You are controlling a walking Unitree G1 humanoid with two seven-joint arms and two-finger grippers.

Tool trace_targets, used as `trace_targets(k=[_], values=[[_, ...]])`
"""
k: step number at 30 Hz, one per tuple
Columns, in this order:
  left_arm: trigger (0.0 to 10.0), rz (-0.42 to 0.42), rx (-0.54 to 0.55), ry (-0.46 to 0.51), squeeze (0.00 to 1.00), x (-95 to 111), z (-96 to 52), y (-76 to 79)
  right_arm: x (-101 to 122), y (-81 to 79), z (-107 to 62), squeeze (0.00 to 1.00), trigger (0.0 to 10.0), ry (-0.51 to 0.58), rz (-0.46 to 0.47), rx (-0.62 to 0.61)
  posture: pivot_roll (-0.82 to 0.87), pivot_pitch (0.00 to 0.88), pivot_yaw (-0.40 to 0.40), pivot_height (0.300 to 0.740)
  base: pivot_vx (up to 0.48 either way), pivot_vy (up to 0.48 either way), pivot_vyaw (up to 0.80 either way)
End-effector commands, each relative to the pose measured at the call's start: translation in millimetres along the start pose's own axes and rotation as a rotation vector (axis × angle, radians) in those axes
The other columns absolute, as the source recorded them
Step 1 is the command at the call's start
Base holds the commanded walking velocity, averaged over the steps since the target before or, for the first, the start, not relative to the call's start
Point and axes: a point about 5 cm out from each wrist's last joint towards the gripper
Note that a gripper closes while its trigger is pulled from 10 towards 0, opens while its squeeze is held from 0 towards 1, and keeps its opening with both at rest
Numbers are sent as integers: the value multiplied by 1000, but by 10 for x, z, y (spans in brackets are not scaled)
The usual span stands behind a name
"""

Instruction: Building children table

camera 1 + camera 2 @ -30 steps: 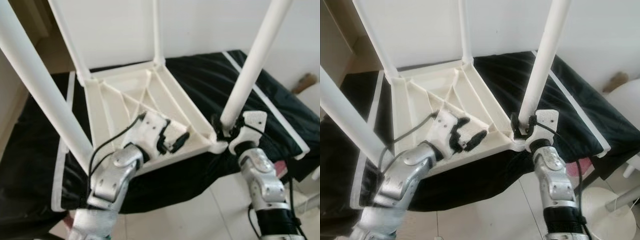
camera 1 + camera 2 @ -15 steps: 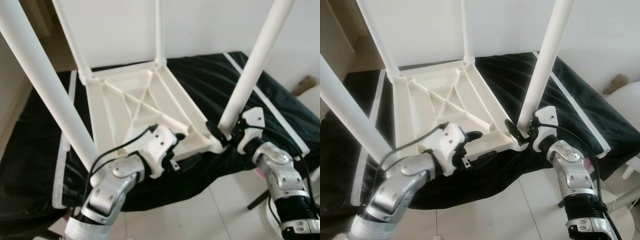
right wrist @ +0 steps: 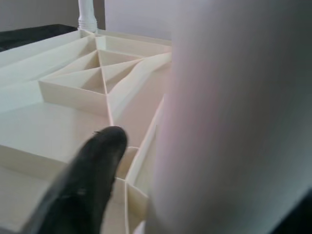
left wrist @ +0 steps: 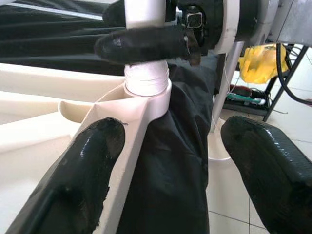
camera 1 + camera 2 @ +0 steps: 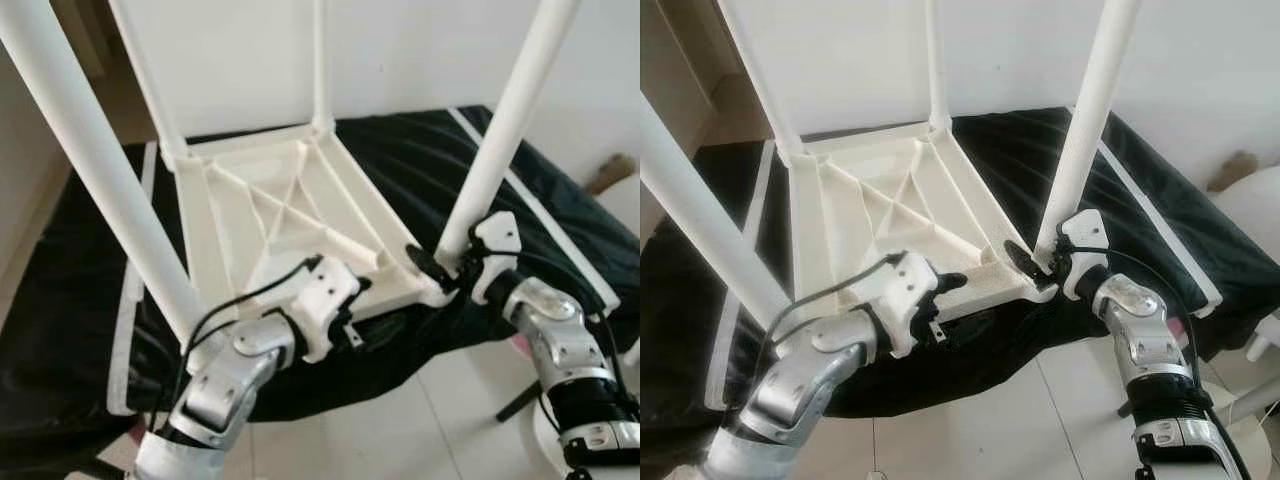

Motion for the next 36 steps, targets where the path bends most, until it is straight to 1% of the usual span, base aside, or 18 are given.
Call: trace_targets(k=[1, 6, 10, 11, 13, 14, 18, 19, 22, 25, 26, 27, 28, 30, 31, 34, 35, 36], values=[[10000, 11, 15, -23, 0, -9, 12, -13, -52, -27, -13, 0, 0, -13, -1, 14, -2, 0, 15, 740, 0, 0, 0], [10000, -3, 7, -18, 0, -7, -32, -7, -127, -61, -62, 0, 0, -33, -3, 18, -5, 0, 14, 740, 0, 0, 0], [10000, 27, 30, -35, 0, -35, -43, -27, -200, -92, -85, 0, 0, -46, 22, -4, -11, 0, 12, 740, 0, 0, 0], [10000, 36, 38, -37, 0, -36, -37, -32, -211, -90, -91, 0, 7255, -43, 36, -21, -13, 0, 11, 740, 0, 0, 0], [10000, 41, 42, -39, 0, -36, -33, -35, -219, -89, -96, 0, 7255, -40, 47, -34, -13, 0, 11, 740, 0, 0, 0], [10000, 41, 44, -35, 0, -33, -29, -39, -225, -87, -102, 0, 10000, -36, 52, -52, -15, 0, 12, 740, 0, 0, 0], [10000, 33, 49, -21, 0, -20, -18, -46, -240, -76, -119, 0, 10000, -28, 64, -124, -19, 0, 15, 740, 0, 0, 0], [10000, 26, 52, 4, 0, 0, -7, -42, -251, -118, -100, 0, 10000, -21, 95, -194, -28, 0, 12, 740, 0, 0, 0], [10000, 19, 57, 17, 0, 10, -1, -44, -252, -177, -79, 0, 10000, -13, 110, -241, -33, 0, 13, 740, 0, 0, 0], [10000, 18, 58, 19, 0, 13, 2, -47, -249, -201, -72, 0, 10000, -10, 118, -250, -33, 0, 13, 740, 0, 0, 0], [10000, 20, 63, 18, 0, 11, 4, -55, -270, -220, -67, 0, 10000, -28, 106, -297, -37, 0, 13, 740, 0, 0, 0], [10000, 19, 71, 18, 0, 5, 4, -66, -321, -229, -68, 0, 10000, -55, 138, -389, -45, 0, 15, 740, 0, 0, 0], [10000, 19, 71, 18, 0, 5, 4, -66, -321, -229, -68, 0, 10000, -55, 138, -389, -45, 0, 15, 740, 0, 0, 0], [10000, 23, 80, 12, 0, -13, 0, -84, -396, -253, -84, 0, 10000, -90, 163, -521, -50, 0, 19, 740, 0, 0, 0], [10000, 23, 80, 12, 0, -13, 0, -84, -396, -253, -84, 0, 10000, -90, 163, -521, -50, 0, 19, 740, 0, 0, 0], [10000, 24, 81, 19, 0, 1, 15, -103, -453, -335, -108, 0, 10000, -91, 187, -677, -58, 0, 26, 740, 0, 0, 0], [10000, 24, 81, 19, 0, 1, 15, -103, -453, -335, -108, 0, 10000, -91, 187, -677, -58, 0, 26, 740, 0, 0, 0], [10000, 26, 83, 21, 0, 5, 21, -111, -465, -358, -121, 0, 10000, -88, 200, -762, -60, 0, 29, 740, 0, 0, 0]])
Point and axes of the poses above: a point about 5 cm out from each wrist's last joint towards the gripper, its own z axis pointing out of the wrist towards the gripper, its own x axis along the axis of the wrist's last joint, y = z × x, and after that the axes turned 9 degrees about z, right-handed
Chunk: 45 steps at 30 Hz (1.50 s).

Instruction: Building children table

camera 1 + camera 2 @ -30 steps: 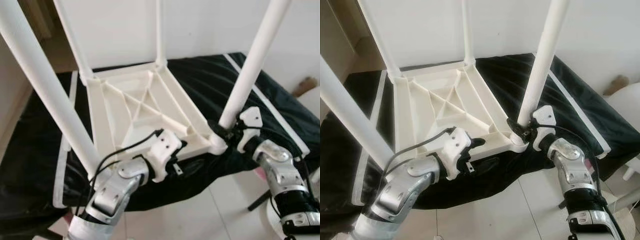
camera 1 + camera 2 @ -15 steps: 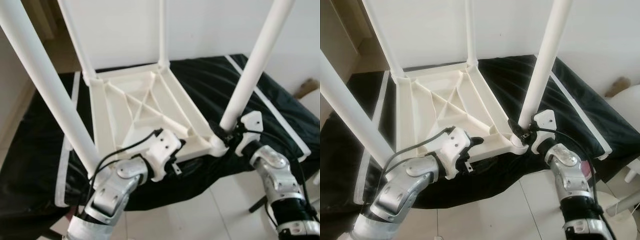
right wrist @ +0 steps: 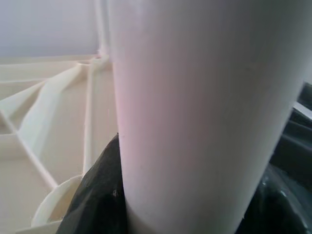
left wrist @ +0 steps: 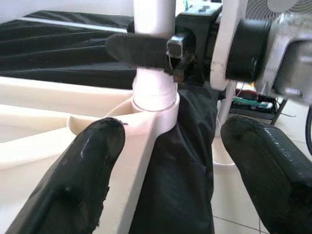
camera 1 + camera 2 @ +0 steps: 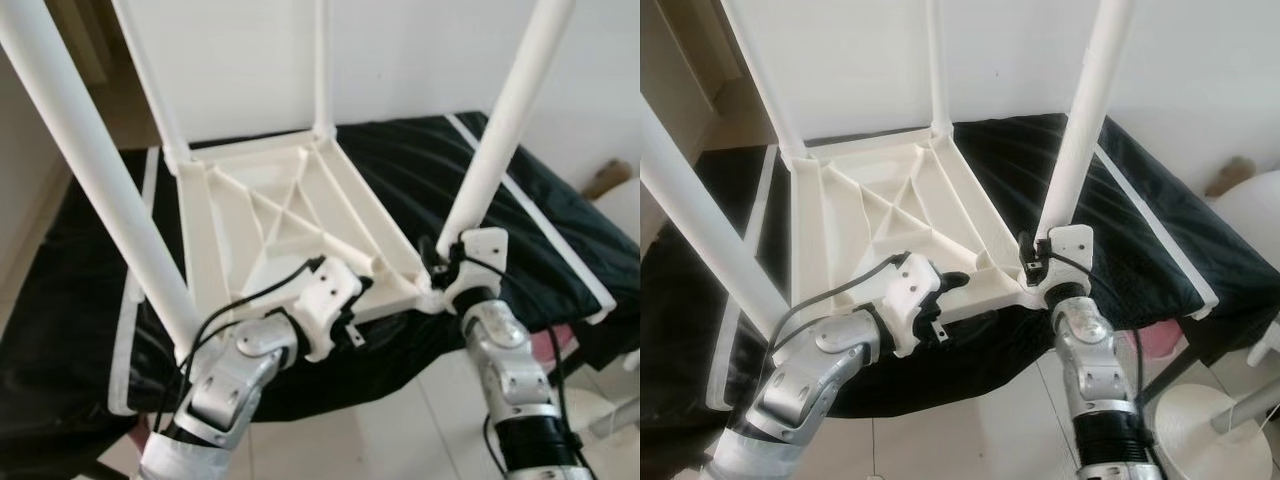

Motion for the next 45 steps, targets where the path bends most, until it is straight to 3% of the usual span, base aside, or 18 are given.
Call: trace_targets(k=[1, 6, 11, 21, 22, 23, 24, 25, 26, 32, 38, 45], values=[[10000, 10, 55, -1, 0, 7, 4, -74, -300, 168, -127, 0, 10000, -137, 6, -222, -61, 0, 31, 740, 0, 0, 0], [10000, 1, 52, 10, 0, 16, 21, -56, -367, 96, -140, 0, 10000, -160, 47, -373, -56, 0, 37, 740, 0, 0, 0], [10000, 0, 34, 20, 0, 43, 37, -10, -321, -86, -131, 0, 10000, -137, 58, -300, -48, 0, 35, 740, 0, 0, 0], [10000, 6, 64, 12, 0, 14, 14, -33, -300, -74, -139, 0, 10000, -124, 32, -318, -40, 0, 30, 740, 0, 0, 0], [10000, 5, 70, 14, 0, 18, 17, -37, -288, -67, -133, 63, 10000, -114, 29, -316, -40, 0, 30, 740, 0, 0, 0], [10000, 4, 73, 16, 0, 22, 19, -38, -279, -65, -131, 63, 10000, -108, 26, -314, -40, 0, 30, 740, 0, 0, 0], [10000, -1, 74, 19, 0, 28, 22, -36, -269, -59, -130, 725, 10000, -102, 24, -309, -41, 0, 23, 740, 0, 0, 0], [10000, -4, 75, 22, 0, 31, 25, -33, -264, -56, -130, 725, 10000, -99, 22, -306, -41, 0, 23, 740, 0, 0, 0], [10000, -2, 79, 24, 0, 34, 27, -32, -220, -45, -128, 1000, 10000, -72, 24, -288, -40, 0, 18, 740, 0, 0, 0], [10000, 13, 88, 23, 0, 33, 30, -40, -123, -8, -140, 1000, 10000, -16, 32, -224, -38, 0, 15, 740, 0, 0, 0], [10000, 35, 92, 10, 0, 18, -3, -85, -56, 246, -193, 1000, 10000, 18, 48, -122, -39, 0, 21, 740, 0, 0, 0], [10000, 41, 88, 10, 0, 25, 23, -100, -50, 336, -83, 1000, 10000, -18, 86, 121, -57, 0, 43, 740, 0, 0, 0]])
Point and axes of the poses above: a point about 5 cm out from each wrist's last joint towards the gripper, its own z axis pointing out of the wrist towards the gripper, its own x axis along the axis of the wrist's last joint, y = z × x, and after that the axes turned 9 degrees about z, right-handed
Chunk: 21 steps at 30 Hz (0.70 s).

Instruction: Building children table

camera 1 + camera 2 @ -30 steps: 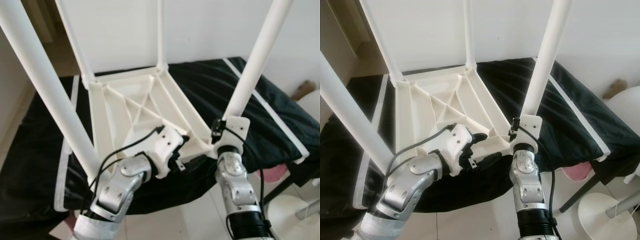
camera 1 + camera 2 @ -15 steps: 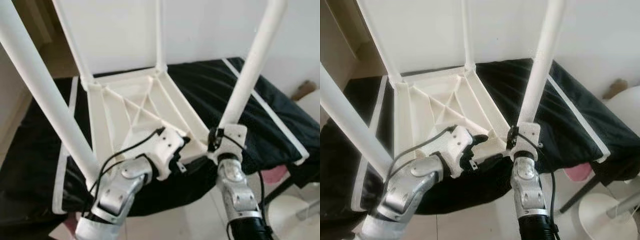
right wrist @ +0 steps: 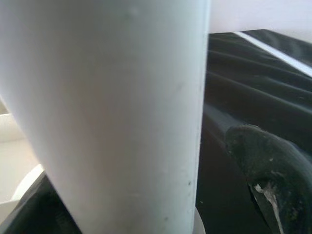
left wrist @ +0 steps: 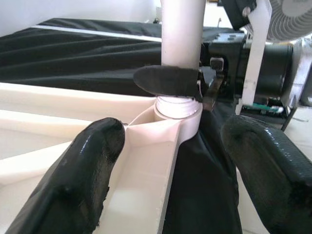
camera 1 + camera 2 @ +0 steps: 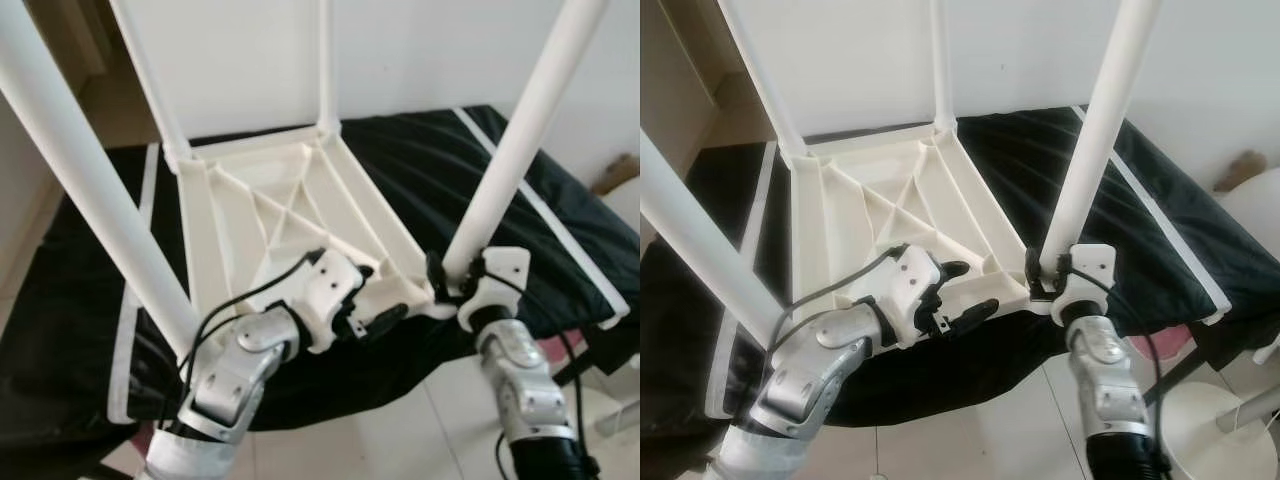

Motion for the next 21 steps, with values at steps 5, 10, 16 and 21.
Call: trace_targets(k=[5, 10, 16, 21], values=[[10000, 9, 49, 0, 0, 13, 42, -56, 21, 4, 111, 0, 10000, -19, -68, 167, -60, 0, 51, 740, 0, 0, 0], [10000, 25, 35, 12, 0, 37, 53, -44, -8, -156, 244, 0, 10000, -94, -146, 372, -47, 0, 47, 740, 0, 0, 0], [10000, 29, 41, 13, 0, 46, 42, -56, -17, -146, 284, 0, 10000, -121, -181, 430, -41, 0, 43, 740, 0, 0, 0], [10000, 27, 44, 16, 0, 45, 34, -50, -36, -90, 270, 0, 0, -137, -193, 446, -36, 0, 39, 740, 0, 0, 0]])
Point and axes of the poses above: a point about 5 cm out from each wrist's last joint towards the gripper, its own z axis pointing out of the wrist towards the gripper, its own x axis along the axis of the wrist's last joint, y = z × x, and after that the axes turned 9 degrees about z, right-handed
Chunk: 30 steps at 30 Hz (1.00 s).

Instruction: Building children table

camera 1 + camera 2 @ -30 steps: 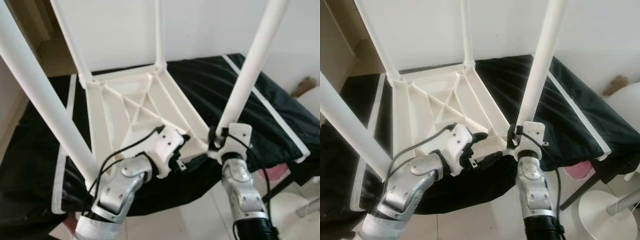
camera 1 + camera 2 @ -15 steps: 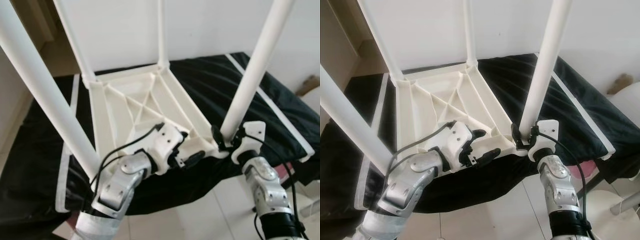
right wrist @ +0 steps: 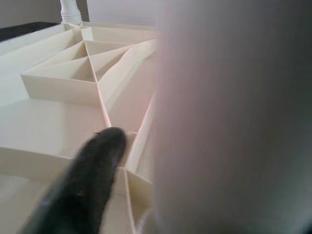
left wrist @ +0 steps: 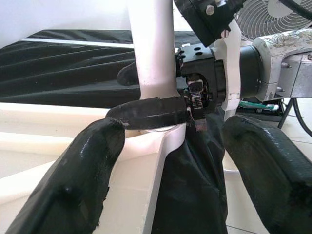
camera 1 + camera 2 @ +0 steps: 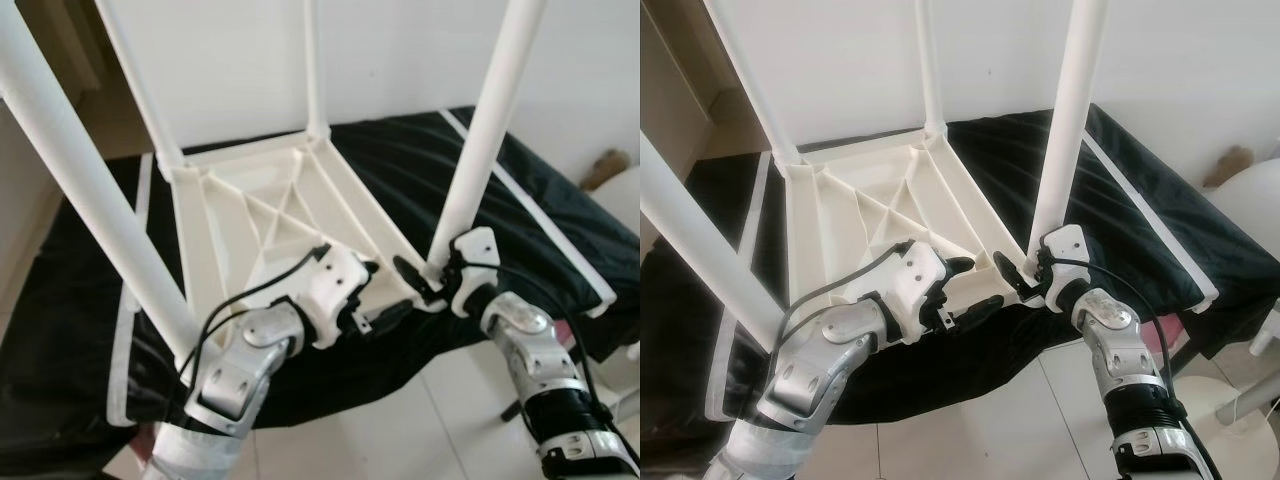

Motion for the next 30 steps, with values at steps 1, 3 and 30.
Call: trace_targets(k=[1, 3, 30], values=[[10000, 13, 46, -5, 0, 5, -14, -34, -23, -20, 15, 0, 0, -20, -17, 29, -36, 0, 39, 740, 0, 0, 0], [10000, 10, 45, -4, 0, 2, -18, -29, -61, 4, -16, 0, 0, -33, -19, 37, -39, 0, 44, 740, 0, 0, 0], [10000, -6, 30, -41, 0, -140, -12, 124, -292, -159, -161, 0, 10000, 23, 96, -358, -47, 0, 29, 740, 0, 0, 0]])
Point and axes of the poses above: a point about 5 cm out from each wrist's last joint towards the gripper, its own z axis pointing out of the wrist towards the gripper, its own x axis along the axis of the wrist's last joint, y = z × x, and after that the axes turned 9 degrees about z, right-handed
